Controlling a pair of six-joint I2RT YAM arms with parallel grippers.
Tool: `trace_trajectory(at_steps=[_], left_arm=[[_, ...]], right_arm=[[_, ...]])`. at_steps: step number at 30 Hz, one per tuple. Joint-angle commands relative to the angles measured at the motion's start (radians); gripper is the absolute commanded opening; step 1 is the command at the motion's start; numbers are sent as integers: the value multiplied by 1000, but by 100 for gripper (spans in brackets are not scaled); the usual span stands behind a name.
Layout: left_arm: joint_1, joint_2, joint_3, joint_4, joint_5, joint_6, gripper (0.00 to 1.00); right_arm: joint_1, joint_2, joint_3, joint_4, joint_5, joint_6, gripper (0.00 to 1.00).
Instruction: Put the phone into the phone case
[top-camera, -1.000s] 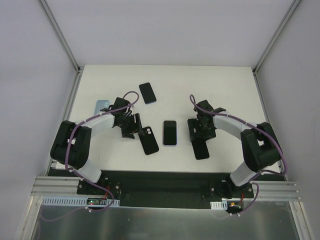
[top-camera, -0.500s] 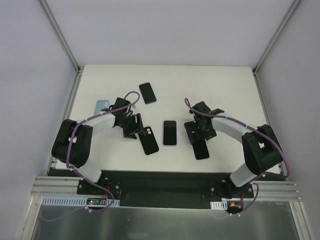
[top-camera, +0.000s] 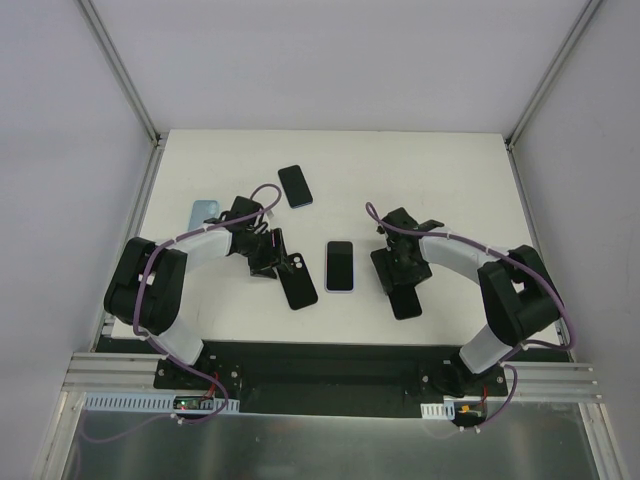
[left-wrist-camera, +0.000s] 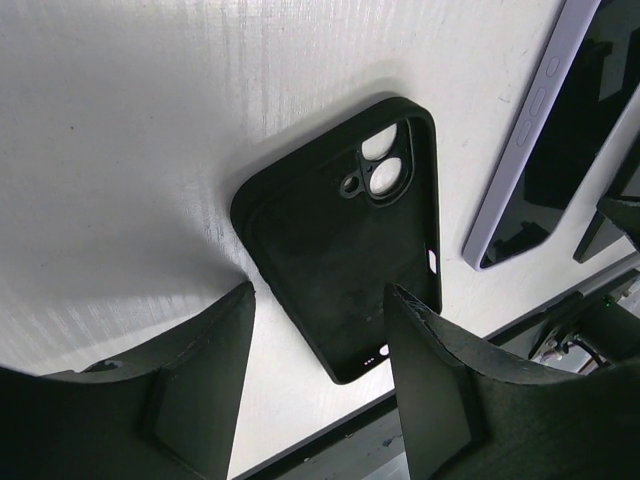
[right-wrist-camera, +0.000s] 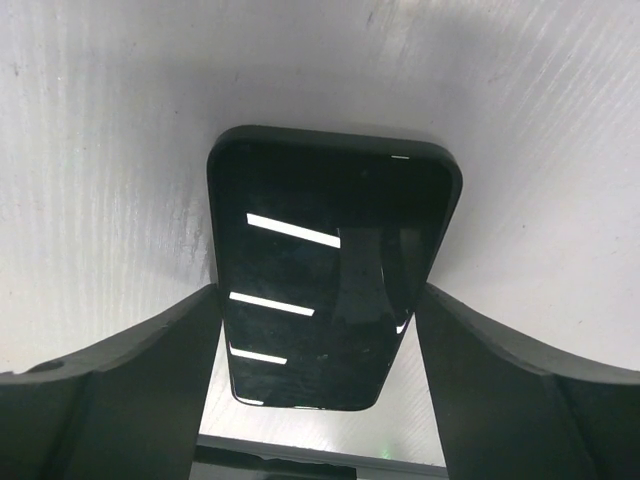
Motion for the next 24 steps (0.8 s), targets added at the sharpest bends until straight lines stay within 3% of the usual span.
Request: trace_trajectory(at_steps=[1,6,13,17,24], left_arm=[[-13,-15,-12,3,-2,-5,53],[-18,-22,-15,11,1,-4,49],[-39,-28,-23,12,1,-7,27],[-55,-32,-36,14,1,-11,14],[-75,-97,-81,11,4,-22,3]], right_arm=[[10,17,-10,-47,22,7,75],[10,19,-9,-52,31,13,62],[10,-39,3,-61,-25,36,48],[19,-81,13,-65,-114,57,44],[53,-159,46,-65,-172,110,36]])
